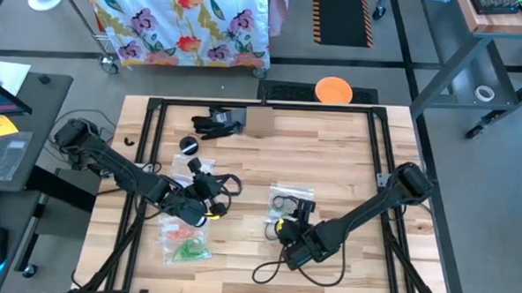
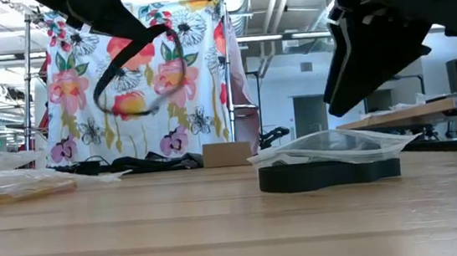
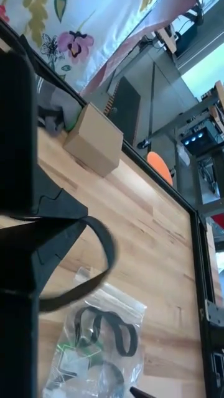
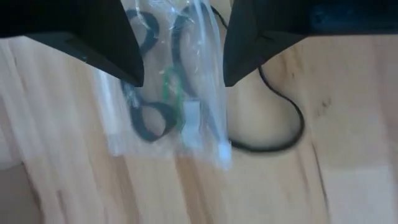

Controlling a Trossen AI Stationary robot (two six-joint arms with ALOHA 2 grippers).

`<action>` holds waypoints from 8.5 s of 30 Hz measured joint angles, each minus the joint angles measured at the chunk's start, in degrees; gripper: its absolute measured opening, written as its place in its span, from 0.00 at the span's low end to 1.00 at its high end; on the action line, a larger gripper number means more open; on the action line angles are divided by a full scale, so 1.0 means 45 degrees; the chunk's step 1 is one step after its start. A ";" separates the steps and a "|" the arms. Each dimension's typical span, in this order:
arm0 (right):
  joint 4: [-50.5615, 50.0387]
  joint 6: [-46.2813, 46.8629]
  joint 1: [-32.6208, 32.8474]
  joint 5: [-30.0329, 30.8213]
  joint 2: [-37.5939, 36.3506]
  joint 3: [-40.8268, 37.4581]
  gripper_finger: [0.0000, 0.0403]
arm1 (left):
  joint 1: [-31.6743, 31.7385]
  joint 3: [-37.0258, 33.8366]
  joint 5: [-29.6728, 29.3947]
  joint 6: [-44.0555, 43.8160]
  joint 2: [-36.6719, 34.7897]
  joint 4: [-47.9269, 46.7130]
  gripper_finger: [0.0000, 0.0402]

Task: Sort rubber bands
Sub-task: Put the black rubber band into the transparent zip bag

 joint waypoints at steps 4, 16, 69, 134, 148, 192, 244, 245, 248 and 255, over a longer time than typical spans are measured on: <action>-0.0113 -0.0005 0.0000 -0.0212 0.0268 -0.0005 0.44 | -0.0063 0.0000 0.0003 -0.0030 0.0000 0.0065 0.00; -0.0314 0.0146 -0.0020 -0.0241 0.0396 0.0015 0.39 | -0.0136 0.0010 0.0324 -0.0015 -0.0005 0.0316 0.00; 0.4196 -0.2697 -0.4477 -0.4479 0.0134 0.3400 0.00 | -0.0071 -0.2696 0.5083 0.4551 0.1095 1.2277 0.00; 0.4726 -0.0332 -0.3585 -0.4098 -0.0629 0.3395 0.00 | 0.1528 -0.2331 0.5569 -0.0716 0.1651 1.1779 0.00; 0.2916 -0.0164 -0.4046 -0.3194 -0.2195 0.3385 0.00 | 0.1273 -0.2336 0.4985 -0.0081 0.1651 1.1620 0.21; 1.4802 0.3425 -0.3351 -0.6702 -0.8698 -0.6781 0.00 | -0.0767 -0.1645 0.6307 0.9314 0.3338 1.2870 0.27; 1.4929 0.3140 -0.2234 -0.6185 -0.8575 -0.6776 0.00 | -0.1146 0.1637 0.3699 1.9558 0.5819 1.2940 0.19; 1.4932 0.3192 -0.2182 -0.6103 -0.8575 -0.6776 0.00 | -0.1079 0.1637 0.3909 1.9532 0.5819 1.2942 0.19; 1.4922 0.3229 -0.1966 -0.5708 -0.8575 -0.6776 0.00 | -0.0880 0.1632 0.4573 1.9481 0.5819 1.2937 0.19; 1.4942 0.3221 -0.1614 -0.5023 -0.8575 -0.6776 0.00 | -0.0500 0.1632 0.4824 1.9491 0.5819 1.2869 0.19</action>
